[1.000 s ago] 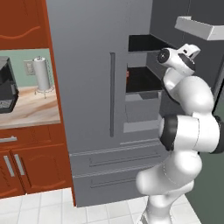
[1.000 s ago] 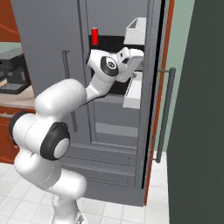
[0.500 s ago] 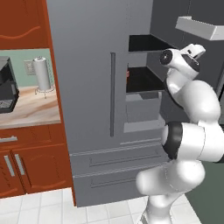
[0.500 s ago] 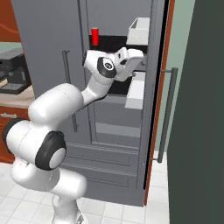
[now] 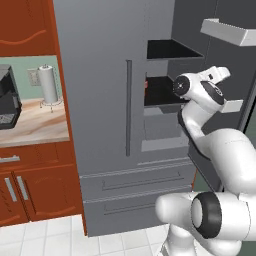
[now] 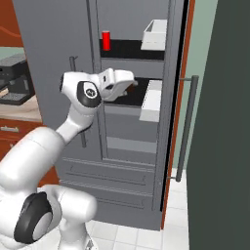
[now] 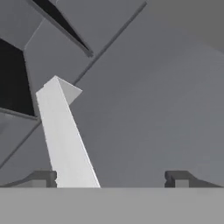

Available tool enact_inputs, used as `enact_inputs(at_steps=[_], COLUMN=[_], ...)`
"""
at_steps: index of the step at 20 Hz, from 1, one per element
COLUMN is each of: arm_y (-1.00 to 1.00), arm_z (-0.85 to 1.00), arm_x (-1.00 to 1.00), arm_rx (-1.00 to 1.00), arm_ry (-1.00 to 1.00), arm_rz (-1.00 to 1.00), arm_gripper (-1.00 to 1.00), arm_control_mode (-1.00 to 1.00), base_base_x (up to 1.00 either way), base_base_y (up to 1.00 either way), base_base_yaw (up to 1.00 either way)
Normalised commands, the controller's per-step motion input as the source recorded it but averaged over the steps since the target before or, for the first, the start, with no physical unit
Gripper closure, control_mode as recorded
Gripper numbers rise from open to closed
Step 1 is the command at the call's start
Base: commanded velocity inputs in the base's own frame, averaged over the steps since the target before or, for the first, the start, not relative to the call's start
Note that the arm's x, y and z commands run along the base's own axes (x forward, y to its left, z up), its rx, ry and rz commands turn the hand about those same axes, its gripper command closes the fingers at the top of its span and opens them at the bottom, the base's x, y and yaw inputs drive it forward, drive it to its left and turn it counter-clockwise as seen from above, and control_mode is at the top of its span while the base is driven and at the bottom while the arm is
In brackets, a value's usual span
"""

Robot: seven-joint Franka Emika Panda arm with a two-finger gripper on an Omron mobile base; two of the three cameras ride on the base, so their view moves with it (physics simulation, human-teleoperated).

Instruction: Open the fridge, grab two sodas, and place both sodas inside the bowl with ice on the dining counter.

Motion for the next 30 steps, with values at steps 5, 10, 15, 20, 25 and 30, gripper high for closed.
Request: enact_inputs(at_steps=[5, 10, 15, 20, 25, 30], arm_y=[1.00, 1.00, 0.99, 0.84, 0.64, 0.15], arm_z=[0.00, 0.00, 0.00, 0.00, 0.00, 0.01], arm_x=[-0.43, -0.46, -0.59, -0.53, 0.06, 0.75], arm_rx=[0.17, 0.18, 0.22, 0.26, 0.26, 0.14], arm_ry=[-0.01, 0.00, -0.03, -0.01, 0.00, 0.03], arm_rz=[0.00, 0.04, 0.08, 0.11, 0.12, 0.07], arm_gripper=[-1.00, -1.00, -1.00, -1.00, -1.00, -1.00], arm_control_mode=[-1.00, -1.00, -1.00, -1.00, -1.00, -1.00], base_base_x=[0.00, 0.00, 0.00, 0.00, 0.00, 0.00], base_base_y=[0.00, 0.00, 0.00, 0.00, 0.00, 0.00], base_base_yaw=[0.00, 0.00, 0.00, 0.00, 0.00, 0.00])
